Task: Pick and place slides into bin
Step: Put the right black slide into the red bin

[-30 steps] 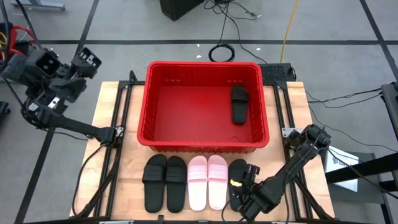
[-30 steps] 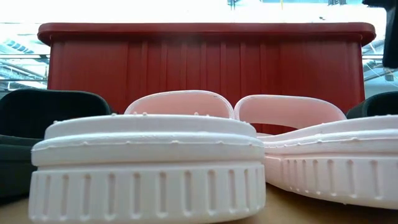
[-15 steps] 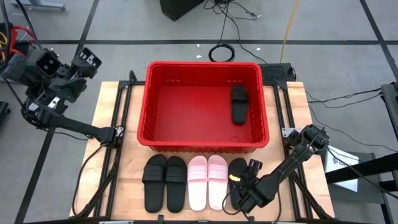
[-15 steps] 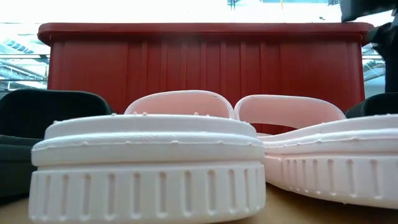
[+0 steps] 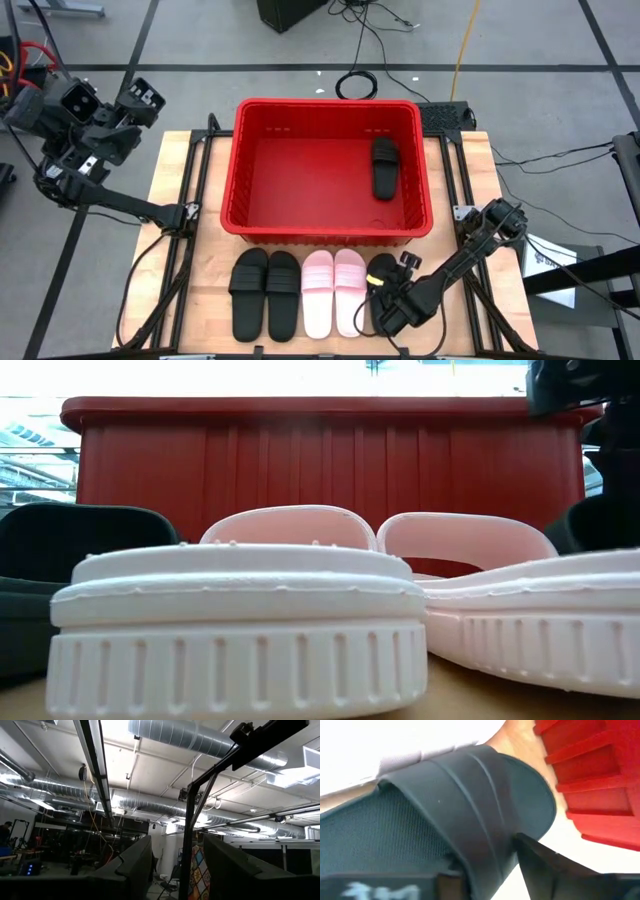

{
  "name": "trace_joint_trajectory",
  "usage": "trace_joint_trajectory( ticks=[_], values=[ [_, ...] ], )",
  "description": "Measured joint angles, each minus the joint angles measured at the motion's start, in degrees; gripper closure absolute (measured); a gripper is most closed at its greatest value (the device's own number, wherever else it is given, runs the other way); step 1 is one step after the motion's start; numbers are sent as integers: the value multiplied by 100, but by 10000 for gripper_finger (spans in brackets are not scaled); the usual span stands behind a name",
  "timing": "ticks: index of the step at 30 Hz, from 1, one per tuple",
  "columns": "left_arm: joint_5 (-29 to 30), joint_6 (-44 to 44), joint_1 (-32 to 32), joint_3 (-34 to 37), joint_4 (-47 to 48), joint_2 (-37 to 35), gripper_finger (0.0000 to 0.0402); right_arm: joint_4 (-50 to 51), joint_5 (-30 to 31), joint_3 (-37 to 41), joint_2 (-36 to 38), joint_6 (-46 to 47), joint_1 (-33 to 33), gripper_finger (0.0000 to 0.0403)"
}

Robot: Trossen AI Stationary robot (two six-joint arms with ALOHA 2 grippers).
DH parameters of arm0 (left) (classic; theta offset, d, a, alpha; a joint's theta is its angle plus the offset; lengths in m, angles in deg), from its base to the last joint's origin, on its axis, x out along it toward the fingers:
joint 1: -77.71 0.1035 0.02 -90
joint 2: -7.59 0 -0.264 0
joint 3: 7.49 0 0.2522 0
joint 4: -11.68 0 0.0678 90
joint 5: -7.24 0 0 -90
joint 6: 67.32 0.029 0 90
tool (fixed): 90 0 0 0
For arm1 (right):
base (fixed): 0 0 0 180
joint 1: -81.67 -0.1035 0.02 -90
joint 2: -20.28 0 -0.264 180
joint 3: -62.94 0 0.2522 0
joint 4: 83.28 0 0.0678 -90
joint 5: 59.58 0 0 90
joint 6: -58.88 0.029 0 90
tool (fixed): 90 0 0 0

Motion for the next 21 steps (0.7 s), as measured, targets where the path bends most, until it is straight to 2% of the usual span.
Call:
trace_joint_trajectory(
  ticks=[4,6,15,21],
  values=[
    [0,51,1,0,89,2,215,-65,-117,0,0,2,3,370],
    [0,49,-1,0,100,5,215,-113,-175,0,14,0,5,392],
    [-2,46,1,0,98,4,215,-185,-390,0,262,135,-6,398],
    [-2,44,1,0,98,4,215,198,-420,0,623,-18,-6,399]
  ],
)
